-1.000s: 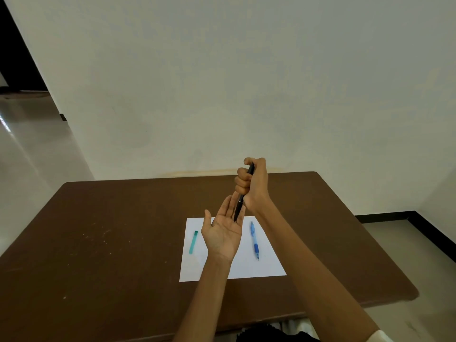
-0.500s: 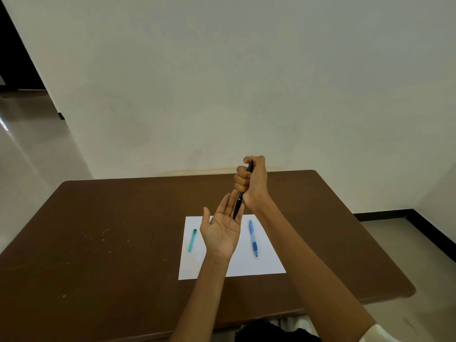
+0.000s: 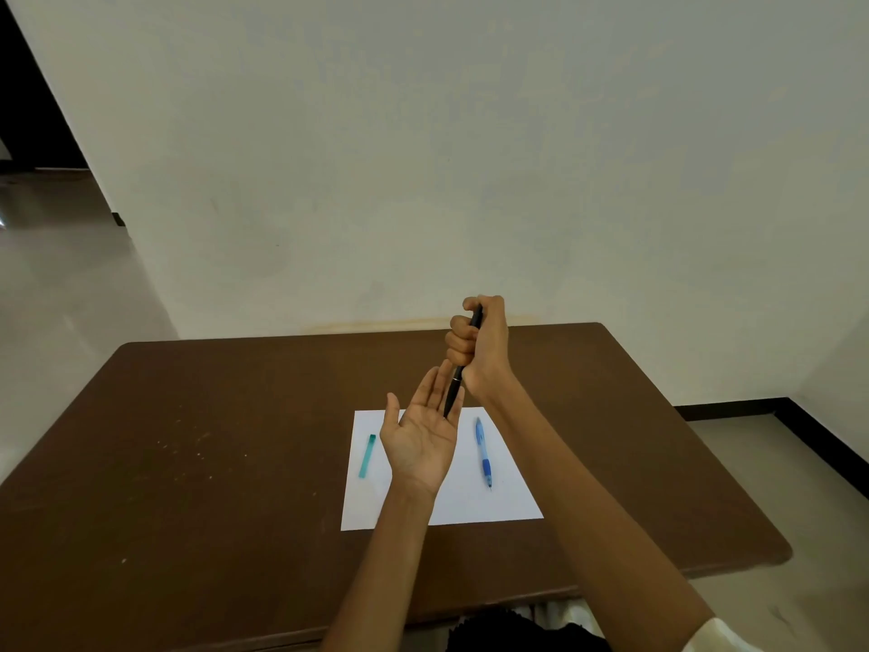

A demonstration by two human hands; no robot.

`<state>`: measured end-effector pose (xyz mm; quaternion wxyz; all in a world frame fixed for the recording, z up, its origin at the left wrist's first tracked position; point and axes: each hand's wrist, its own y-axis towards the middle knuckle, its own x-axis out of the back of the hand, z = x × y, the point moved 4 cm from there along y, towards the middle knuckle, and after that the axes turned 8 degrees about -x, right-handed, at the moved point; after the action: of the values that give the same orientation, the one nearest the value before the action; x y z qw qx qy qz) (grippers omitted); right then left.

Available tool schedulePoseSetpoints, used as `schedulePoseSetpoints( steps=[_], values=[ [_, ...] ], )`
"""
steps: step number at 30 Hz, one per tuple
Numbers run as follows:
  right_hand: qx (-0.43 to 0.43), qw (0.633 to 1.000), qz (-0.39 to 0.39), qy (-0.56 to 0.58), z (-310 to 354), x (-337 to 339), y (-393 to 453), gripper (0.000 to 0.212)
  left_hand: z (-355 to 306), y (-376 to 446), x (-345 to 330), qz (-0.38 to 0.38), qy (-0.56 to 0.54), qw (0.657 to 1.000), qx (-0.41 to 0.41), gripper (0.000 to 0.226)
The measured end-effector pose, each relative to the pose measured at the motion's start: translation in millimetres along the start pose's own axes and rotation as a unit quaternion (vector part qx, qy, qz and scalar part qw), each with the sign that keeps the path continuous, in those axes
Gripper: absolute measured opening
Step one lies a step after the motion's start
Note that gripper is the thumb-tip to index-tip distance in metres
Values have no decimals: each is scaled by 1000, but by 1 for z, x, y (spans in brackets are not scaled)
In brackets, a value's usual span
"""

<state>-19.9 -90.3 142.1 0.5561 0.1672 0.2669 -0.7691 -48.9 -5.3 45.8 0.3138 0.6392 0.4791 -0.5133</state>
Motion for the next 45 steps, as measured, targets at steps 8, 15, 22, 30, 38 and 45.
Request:
schedulePoseSetpoints(
  steps=[8, 15, 22, 30, 38, 45],
  values=[
    [10, 999, 11, -43, 1, -8, -2, 25, 3, 0, 3, -15, -23, 1000, 2, 67],
    [16, 997, 28, -72, 0, -12, -6, 29, 4, -1, 6, -22, -23, 999, 5, 66],
    [15, 997, 27, -65, -2, -14, -7, 27, 3, -2, 4, -15, -20, 1000, 7, 65],
    [18, 997, 30, -67, -4, -15, -9, 27, 1, 0, 5, -3, -23, 1000, 7, 66],
    [26, 996, 33, -81, -5, -22, -12, 26, 1, -1, 9, 0, -20, 1000, 6, 65],
    [26, 995, 29, -92, -6, -23, -10, 25, 2, -1, 10, -3, -20, 1000, 4, 64]
  ],
)
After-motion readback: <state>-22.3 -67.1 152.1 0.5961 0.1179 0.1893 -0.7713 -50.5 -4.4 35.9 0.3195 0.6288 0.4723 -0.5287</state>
